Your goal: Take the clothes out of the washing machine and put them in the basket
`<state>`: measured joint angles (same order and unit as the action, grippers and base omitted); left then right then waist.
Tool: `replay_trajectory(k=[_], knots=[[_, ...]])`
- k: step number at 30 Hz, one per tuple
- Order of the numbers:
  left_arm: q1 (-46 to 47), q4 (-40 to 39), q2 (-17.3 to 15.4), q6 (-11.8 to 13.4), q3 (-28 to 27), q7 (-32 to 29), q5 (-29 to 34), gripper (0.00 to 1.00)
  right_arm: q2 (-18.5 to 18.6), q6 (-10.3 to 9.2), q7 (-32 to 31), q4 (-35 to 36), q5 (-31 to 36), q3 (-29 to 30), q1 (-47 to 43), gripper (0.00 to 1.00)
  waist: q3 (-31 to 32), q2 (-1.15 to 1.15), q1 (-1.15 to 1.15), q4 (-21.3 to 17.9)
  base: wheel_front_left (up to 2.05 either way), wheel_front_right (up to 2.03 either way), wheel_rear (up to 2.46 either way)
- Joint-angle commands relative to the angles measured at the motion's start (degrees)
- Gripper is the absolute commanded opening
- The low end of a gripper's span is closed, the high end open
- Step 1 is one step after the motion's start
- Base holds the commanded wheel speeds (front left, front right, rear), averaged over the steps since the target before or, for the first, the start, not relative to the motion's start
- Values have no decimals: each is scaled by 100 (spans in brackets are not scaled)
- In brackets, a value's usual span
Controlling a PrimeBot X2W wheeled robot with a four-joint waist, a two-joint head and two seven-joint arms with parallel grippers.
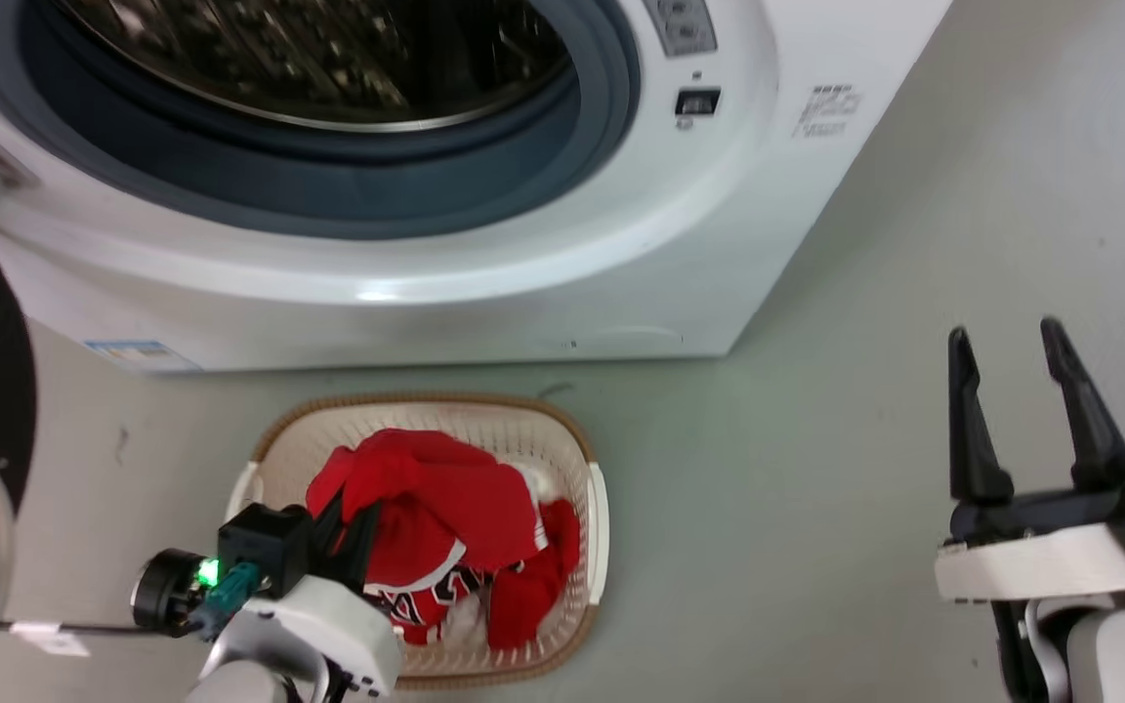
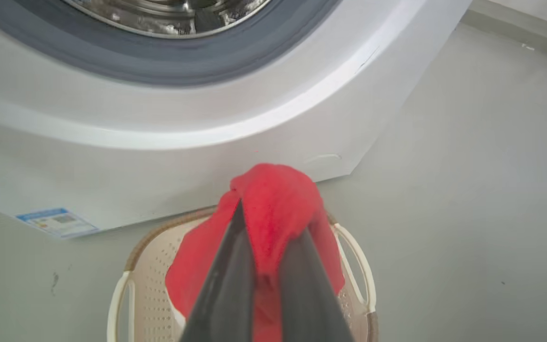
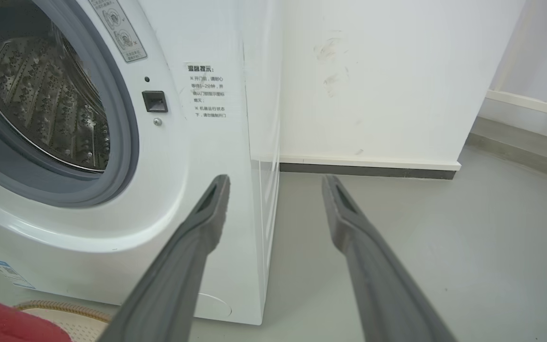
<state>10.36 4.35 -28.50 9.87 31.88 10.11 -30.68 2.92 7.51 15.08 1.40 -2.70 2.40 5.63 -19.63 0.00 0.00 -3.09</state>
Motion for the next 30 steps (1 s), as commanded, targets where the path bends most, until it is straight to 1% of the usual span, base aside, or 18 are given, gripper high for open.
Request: replay_trajectory(k=[1, 5, 10, 12, 19, 25, 30], knots=[[247, 476, 148, -156, 28, 118, -58, 0, -6, -4, 13, 62, -9, 8, 195, 100, -505, 0, 0, -121, 0, 0, 0], [729, 1679, 472, -498, 152, 252, -58, 0, -5, -4, 13, 130, -34, 4, 460, 100, -996, 0, 0, -210, 0, 0, 0], [1474, 3224, 839, -812, 272, 341, 20, 0, -5, -4, 13, 188, -106, 6, 782, 100, -1567, 0, 0, -333, 0, 0, 0], [1775, 3753, 1013, -910, 291, 382, 14, 0, -6, -5, 13, 222, -135, 17, 888, 100, -1770, 0, 0, -385, 0, 0, 0], [2715, 5514, 1390, -1212, 345, 355, 11, 0, -6, -4, 13, 290, -217, 100, 1121, 100, -2380, 0, 0, -478, 0, 0, 0], [3212, 6338, 1545, -1334, 399, 237, 13, 0, -6, -4, 13, 314, -261, 132, 1241, 100, -2677, 0, 0, -531, 0, 0, 0], [3460, 6719, 1669, -1428, 501, 20, 34, 0, -6, -4, 13, 305, -299, 151, 1326, 100, -2827, 0, 0, -541, 0, 0, 0]])
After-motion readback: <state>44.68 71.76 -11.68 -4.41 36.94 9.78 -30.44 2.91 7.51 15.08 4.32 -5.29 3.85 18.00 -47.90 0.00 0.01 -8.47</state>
